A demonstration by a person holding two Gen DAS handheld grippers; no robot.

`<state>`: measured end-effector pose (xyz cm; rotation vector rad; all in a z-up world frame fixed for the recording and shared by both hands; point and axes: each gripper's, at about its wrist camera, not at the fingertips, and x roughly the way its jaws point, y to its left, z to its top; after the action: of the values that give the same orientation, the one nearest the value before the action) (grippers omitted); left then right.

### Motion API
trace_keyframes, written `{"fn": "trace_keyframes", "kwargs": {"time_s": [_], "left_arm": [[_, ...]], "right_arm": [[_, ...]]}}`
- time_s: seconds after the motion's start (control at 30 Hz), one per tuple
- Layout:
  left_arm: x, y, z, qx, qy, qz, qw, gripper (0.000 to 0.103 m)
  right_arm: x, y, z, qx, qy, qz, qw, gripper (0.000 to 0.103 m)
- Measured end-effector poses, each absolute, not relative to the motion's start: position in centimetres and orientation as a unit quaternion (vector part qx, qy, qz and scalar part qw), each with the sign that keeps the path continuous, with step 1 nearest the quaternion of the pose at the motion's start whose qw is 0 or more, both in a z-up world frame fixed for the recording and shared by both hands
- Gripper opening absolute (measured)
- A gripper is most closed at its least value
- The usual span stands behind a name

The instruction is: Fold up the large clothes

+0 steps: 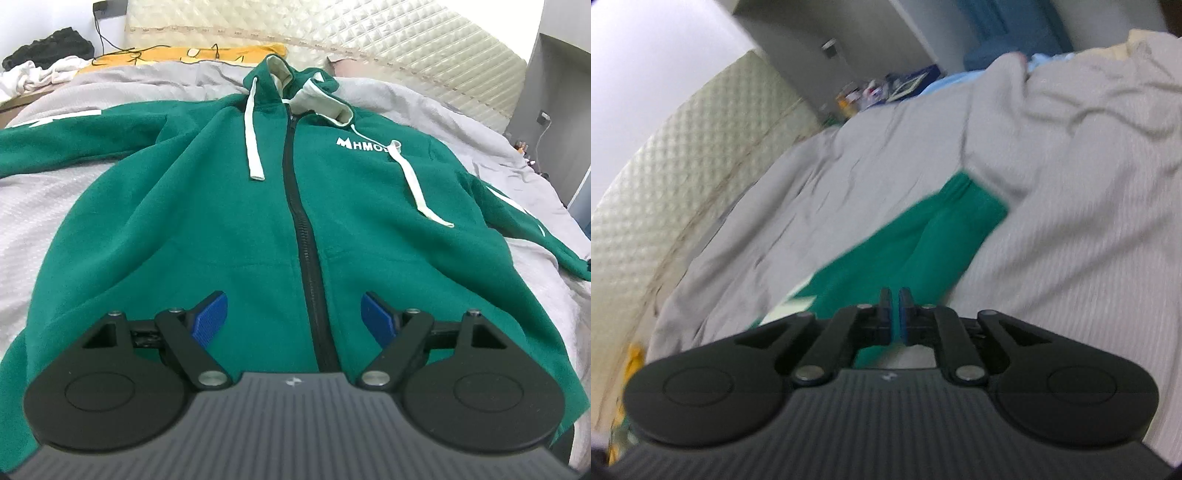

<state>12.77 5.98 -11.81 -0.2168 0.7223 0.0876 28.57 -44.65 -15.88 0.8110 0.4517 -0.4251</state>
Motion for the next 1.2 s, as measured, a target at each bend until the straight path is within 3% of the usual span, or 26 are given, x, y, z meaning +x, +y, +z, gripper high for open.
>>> {"fn": "trace_keyframes", "kwargs": {"time_s": [0.07, 0.1, 0.13, 0.17, 0.33, 0.67, 0.73, 0.97, 1.1, 1.17, 1.2], "left_arm": [[12.3, 6.0, -11.8, -0.105, 0.351, 0.043, 0.930, 0.083], [12.1, 6.0, -11.8, -0.106, 0.350, 0.044, 0.930, 0.083], [11.9, 6.0, -11.8, -0.107, 0.350, 0.044, 0.929, 0.083], [11.8, 6.0, -11.8, -0.107, 0.350, 0.045, 0.929, 0.083], [11.6, 5.9, -11.7, -0.104, 0.347, 0.051, 0.931, 0.083], [12.5, 6.3, -12.9, -0.108, 0.360, 0.067, 0.924, 0.083], [12.8, 6.3, -13.0, -0.109, 0.360, 0.067, 0.924, 0.083], [13.4, 6.2, -13.3, -0.109, 0.359, 0.062, 0.925, 0.083], [14.2, 6.4, -13.6, -0.117, 0.363, 0.060, 0.923, 0.083], [14.6, 6.5, -13.8, -0.120, 0.366, 0.060, 0.921, 0.083], [14.7, 6.6, -13.9, -0.122, 0.367, 0.059, 0.920, 0.083]], "right_arm": [[28.1, -43.6, -15.9, 0.385, 0.224, -0.186, 0.876, 0.040], [28.0, -43.3, -16.0, 0.392, 0.225, -0.176, 0.875, 0.070], [27.9, -43.2, -16.1, 0.408, 0.223, -0.162, 0.870, 0.090], [27.7, -43.1, -16.3, 0.426, 0.222, -0.153, 0.863, 0.092], [27.8, -43.0, -19.2, 0.532, 0.231, -0.141, 0.803, 0.090], [32.5, -44.1, -21.1, 0.488, 0.191, -0.106, 0.845, 0.093], [33.4, -44.9, -21.3, 0.475, 0.178, -0.096, 0.856, 0.089], [36.5, -49.1, -22.5, 0.527, 0.131, -0.097, 0.834, 0.088], [38.2, -51.4, -22.2, 0.509, 0.146, -0.138, 0.837, 0.048], [39.1, -52.6, -22.0, 0.486, 0.162, -0.159, 0.844, 0.035], [39.5, -53.1, -21.9, 0.475, 0.172, -0.173, 0.845, 0.018]]}}
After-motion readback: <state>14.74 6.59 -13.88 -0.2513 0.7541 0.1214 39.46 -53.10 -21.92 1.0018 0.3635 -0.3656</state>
